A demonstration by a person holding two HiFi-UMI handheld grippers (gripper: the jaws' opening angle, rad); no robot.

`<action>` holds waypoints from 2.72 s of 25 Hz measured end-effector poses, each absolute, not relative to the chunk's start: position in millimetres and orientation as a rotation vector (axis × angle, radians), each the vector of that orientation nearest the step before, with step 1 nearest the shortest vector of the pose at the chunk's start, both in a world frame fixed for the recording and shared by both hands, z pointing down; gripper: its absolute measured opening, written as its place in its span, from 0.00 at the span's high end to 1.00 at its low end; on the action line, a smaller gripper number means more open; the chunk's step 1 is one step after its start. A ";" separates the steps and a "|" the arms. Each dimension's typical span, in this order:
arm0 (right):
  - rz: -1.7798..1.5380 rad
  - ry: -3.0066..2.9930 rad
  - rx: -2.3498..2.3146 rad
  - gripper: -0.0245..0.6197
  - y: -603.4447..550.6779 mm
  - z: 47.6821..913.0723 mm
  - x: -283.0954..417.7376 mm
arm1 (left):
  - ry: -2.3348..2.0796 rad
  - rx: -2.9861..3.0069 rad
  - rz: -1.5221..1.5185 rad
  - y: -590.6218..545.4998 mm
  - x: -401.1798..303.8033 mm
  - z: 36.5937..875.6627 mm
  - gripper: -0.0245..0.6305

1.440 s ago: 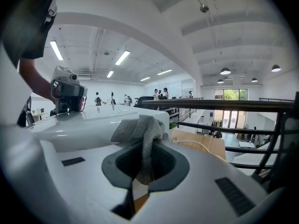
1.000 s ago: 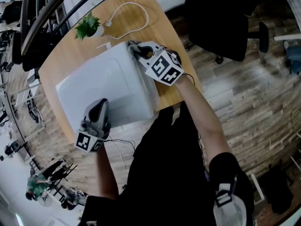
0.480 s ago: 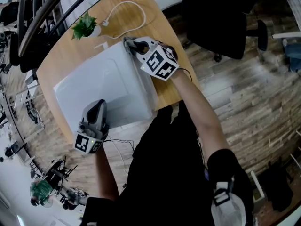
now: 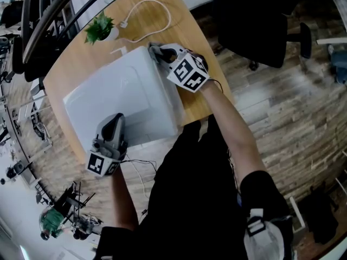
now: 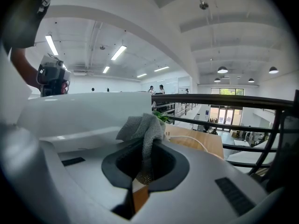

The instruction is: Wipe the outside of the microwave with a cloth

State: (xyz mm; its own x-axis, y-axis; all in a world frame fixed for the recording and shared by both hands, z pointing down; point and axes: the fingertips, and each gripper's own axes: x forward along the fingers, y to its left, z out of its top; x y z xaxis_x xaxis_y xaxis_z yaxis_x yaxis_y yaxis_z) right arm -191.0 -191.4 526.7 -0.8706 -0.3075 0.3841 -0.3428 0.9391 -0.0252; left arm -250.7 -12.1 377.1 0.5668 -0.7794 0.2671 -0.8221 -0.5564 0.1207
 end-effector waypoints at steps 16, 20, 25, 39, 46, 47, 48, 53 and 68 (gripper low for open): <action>0.115 -2.703 0.483 0.94 -156.3 536.1 -177.1 | -1.349 2.555 0.264 -13.7 -250.9 377.3 0.96; 0.125 -2.710 0.496 0.94 -149.3 535.0 -173.8 | -1.351 2.555 0.265 -14.0 -250.4 377.1 0.96; 0.139 -2.716 0.506 0.94 -140.3 534.4 -170.5 | -1.351 2.554 0.269 -14.0 -250.3 377.2 0.96; 0.165 -2.722 0.546 0.94 -103.6 537.3 -156.0 | -1.352 2.557 0.266 -14.6 -249.0 376.3 0.96; 0.198 -2.741 0.587 0.94 -80.0 539.9 -147.0 | -1.351 2.558 0.264 -14.7 -248.7 376.3 0.96; 0.200 -2.741 0.590 0.94 -77.2 540.5 -146.4 | -1.351 2.557 0.264 -14.6 -249.1 376.5 0.96; 0.202 -2.740 0.592 0.94 -74.7 541.3 -145.8 | -1.351 2.557 0.264 -14.4 -249.3 376.8 0.96; 0.221 -2.739 0.602 0.94 -64.2 541.7 -142.2 | -1.353 2.559 0.268 -14.4 -249.3 377.4 0.96; 0.272 -2.732 0.632 0.94 -19.9 539.3 -124.1 | -1.329 2.572 0.275 -14.3 -246.8 377.1 0.96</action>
